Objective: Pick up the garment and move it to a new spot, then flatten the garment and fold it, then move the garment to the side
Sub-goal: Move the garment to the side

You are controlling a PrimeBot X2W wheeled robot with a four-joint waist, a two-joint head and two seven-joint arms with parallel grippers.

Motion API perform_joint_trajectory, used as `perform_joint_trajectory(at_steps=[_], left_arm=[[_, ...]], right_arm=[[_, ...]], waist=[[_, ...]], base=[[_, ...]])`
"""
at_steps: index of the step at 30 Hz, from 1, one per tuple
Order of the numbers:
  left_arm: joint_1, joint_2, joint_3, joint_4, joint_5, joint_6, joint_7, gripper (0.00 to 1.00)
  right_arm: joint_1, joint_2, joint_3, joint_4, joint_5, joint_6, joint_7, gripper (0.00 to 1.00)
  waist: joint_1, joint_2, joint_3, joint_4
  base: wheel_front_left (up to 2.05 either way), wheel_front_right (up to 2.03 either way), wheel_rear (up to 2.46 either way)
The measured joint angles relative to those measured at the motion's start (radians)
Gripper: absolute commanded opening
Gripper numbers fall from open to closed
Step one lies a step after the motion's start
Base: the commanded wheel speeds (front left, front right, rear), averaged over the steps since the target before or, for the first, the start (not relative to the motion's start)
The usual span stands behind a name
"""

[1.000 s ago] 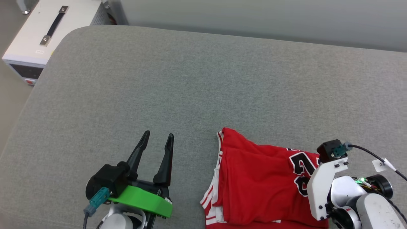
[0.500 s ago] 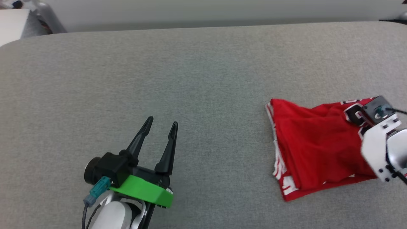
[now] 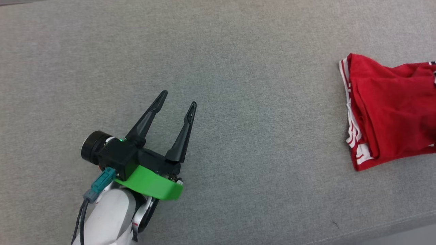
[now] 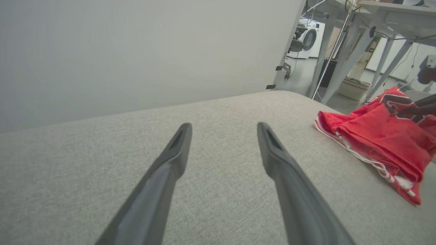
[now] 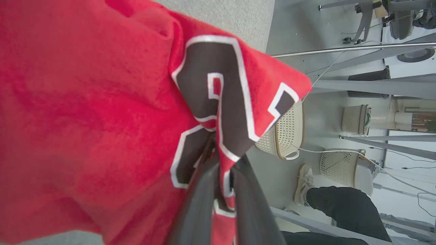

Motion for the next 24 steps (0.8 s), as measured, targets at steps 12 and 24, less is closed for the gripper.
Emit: perform_joint_trajectory(at_steps=[12, 24], left_arm=[[-0.027, 0.031, -0.009, -0.030, 0.004, 0.000, 0.000, 1.00], [-0.038, 0.029, -0.007, -0.030, 0.004, 0.000, 0.000, 1.00]], right_arm=[[-0.117, 0.013, -0.111, 0.254, -0.067, 0.000, -0.188, 0.00], [-0.177, 0.066, -0.225, 0.402, -0.163, 0.000, -0.295, 1.00]], waist=[[0.0000, 0.0000, 0.126, -0.077], [-0.0001, 0.0000, 0.158, -0.033]], base=[[0.00, 0.00, 0.00], [0.00, 0.00, 0.00]])
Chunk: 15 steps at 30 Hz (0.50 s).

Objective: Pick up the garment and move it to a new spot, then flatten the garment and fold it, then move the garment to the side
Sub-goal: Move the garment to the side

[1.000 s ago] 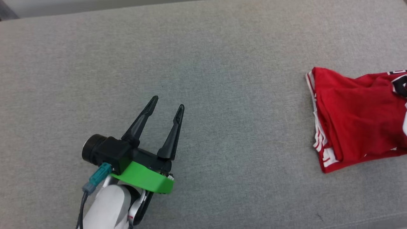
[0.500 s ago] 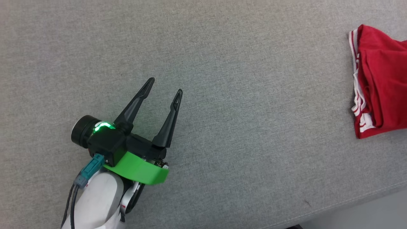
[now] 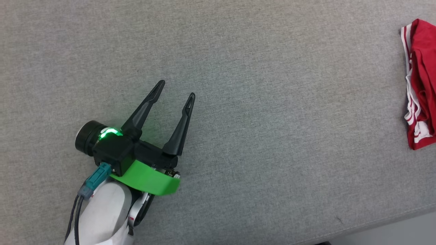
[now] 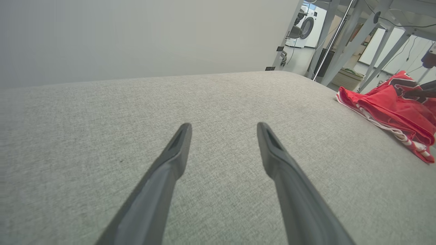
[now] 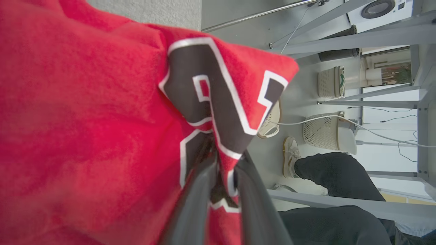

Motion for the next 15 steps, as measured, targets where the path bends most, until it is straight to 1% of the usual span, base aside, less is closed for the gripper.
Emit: perform_joint_trajectory(at_steps=[3, 6, 8, 15], left_arm=[[0.000, -0.007, 0.001, 0.003, 0.000, 0.000, 0.000, 1.00], [0.001, -0.026, 0.003, 0.009, -0.002, 0.000, 0.000, 1.00], [0.002, -0.038, 0.006, 0.015, -0.004, 0.000, 0.000, 1.00], [0.043, -0.086, 0.050, 0.053, -0.017, 0.000, 0.000, 1.00]], right_arm=[[-0.002, 0.009, -0.023, 0.005, -0.020, 0.000, -0.008, 1.00], [-0.002, 0.019, -0.026, -0.004, -0.035, 0.000, -0.022, 1.00], [-0.002, 0.020, -0.021, -0.025, -0.055, 0.000, -0.042, 1.00], [0.005, 0.052, -0.019, -0.112, -0.050, 0.000, -0.097, 1.00]], waist=[[0.0000, 0.0000, -0.009, 0.010], [0.0000, 0.0000, -0.029, 0.016], [0.0000, 0.0000, -0.045, 0.020], [0.0000, 0.0000, -0.139, 0.041]], base=[[0.00, 0.00, 0.00], [0.00, 0.00, 0.00], [0.00, 0.00, 0.00], [0.00, 0.00, 0.00]])
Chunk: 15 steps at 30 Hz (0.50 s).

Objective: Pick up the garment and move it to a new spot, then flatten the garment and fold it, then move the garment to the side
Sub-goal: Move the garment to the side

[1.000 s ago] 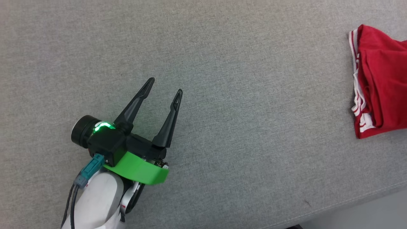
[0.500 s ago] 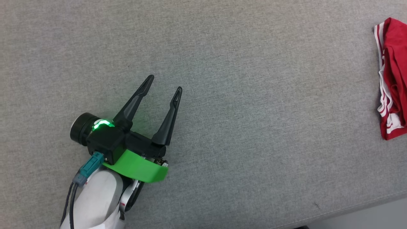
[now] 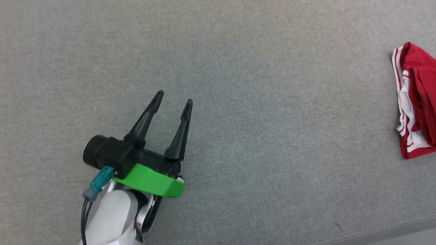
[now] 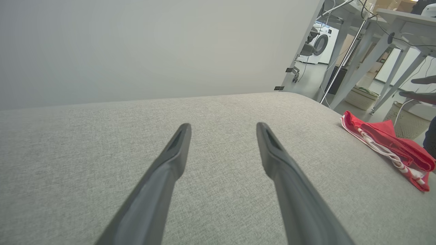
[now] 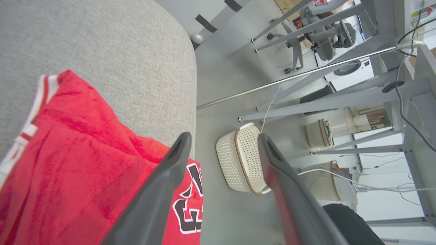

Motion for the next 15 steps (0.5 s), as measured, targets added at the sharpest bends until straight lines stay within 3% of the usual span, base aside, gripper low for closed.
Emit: perform_joint_trajectory(at_steps=[8, 15], left_arm=[[0.094, -0.045, 0.082, 0.028, -0.017, 0.000, 0.000, 1.00], [0.164, -0.062, 0.119, 0.037, -0.017, 0.000, 0.000, 1.00]], right_arm=[[0.069, 0.078, 0.007, -0.124, 0.060, 0.000, -0.097, 1.00], [0.193, 0.228, -0.052, -0.183, 0.176, 0.000, -0.185, 1.00]], waist=[[-0.0002, 0.0000, -0.129, 0.036], [-0.0002, 0.0000, -0.238, 0.076]], base=[[0.00, 0.00, 0.00], [0.00, 0.00, 0.00]])
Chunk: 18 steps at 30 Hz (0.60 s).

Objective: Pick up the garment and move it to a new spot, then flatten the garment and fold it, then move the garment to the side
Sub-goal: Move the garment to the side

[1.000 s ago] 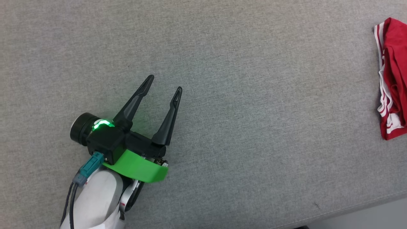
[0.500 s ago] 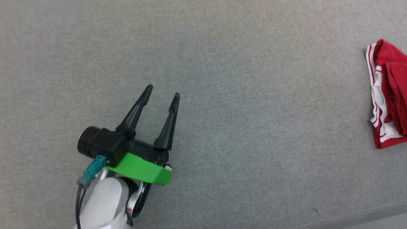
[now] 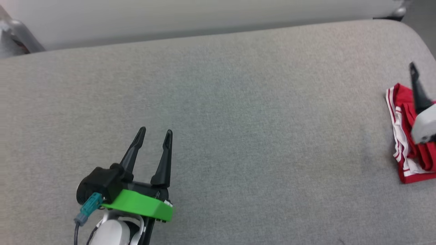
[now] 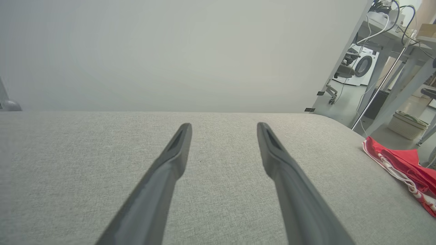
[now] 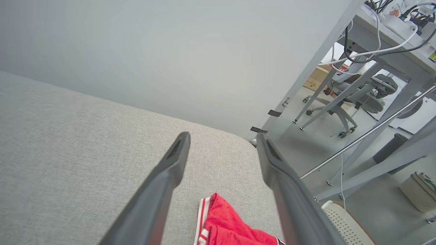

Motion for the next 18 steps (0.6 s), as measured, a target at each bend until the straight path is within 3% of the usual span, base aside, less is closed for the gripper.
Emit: perform_joint_trajectory(at_steps=[8, 18], left_arm=[[0.046, -0.005, 0.023, 0.016, 0.004, 0.000, 0.000, 1.00], [0.092, -0.038, 0.069, 0.067, 0.020, 0.000, 0.000, 1.00]], right_arm=[[0.172, 0.173, -0.039, -0.067, 0.059, 0.000, -0.093, 1.00], [0.398, 0.331, -0.083, -0.153, 0.099, 0.000, -0.193, 1.00]], waist=[[-0.0001, 0.0000, -0.091, 0.055], [0.0000, 0.0000, -0.164, 0.126]], base=[[0.00, 0.00, 0.00], [0.00, 0.00, 0.00]])
